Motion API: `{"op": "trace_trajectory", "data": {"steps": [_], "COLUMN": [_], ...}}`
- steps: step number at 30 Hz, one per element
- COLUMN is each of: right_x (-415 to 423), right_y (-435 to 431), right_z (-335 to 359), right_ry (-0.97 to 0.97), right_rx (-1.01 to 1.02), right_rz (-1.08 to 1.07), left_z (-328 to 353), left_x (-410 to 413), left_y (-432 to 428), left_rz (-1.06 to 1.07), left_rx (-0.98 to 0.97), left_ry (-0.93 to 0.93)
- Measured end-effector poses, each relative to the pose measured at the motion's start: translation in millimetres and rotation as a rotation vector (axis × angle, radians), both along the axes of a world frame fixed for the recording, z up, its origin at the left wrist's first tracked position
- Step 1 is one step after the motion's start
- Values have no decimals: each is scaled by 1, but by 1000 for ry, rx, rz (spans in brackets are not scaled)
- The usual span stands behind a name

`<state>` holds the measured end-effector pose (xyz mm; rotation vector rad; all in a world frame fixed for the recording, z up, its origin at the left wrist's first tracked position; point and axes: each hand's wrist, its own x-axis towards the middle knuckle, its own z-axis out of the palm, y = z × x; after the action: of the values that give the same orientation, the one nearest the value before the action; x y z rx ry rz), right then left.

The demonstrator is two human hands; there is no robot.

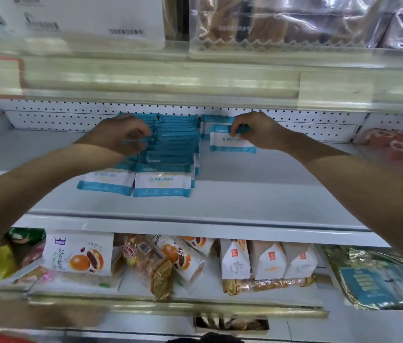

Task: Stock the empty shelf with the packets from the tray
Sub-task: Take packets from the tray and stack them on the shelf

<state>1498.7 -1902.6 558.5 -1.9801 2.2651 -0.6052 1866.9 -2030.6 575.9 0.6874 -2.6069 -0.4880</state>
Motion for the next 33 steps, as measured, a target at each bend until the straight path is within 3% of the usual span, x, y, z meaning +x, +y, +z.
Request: {"op": "trace_trajectory", "data": {"steps": [5,14,27,33], "right_x": [-18,-8,-12,9], "right_y": [-41,-86,-74,-64], "right_z": [-14,-29,-39,-39], "right_ry": [41,153,465,414], "right_rx": [52,9,-104,-183], "right_rz": [-73,-78,-99,-142], "left_z": [-7,-5,-14,-19], "left_x": [51,109,102,110], "left_y": [-5,-2,-3,-2], "left_rz": [158,249,257,243], "left_rx": [-51,-143,-110,-103], "left_ry": [-106,-139,-142,-161]}}
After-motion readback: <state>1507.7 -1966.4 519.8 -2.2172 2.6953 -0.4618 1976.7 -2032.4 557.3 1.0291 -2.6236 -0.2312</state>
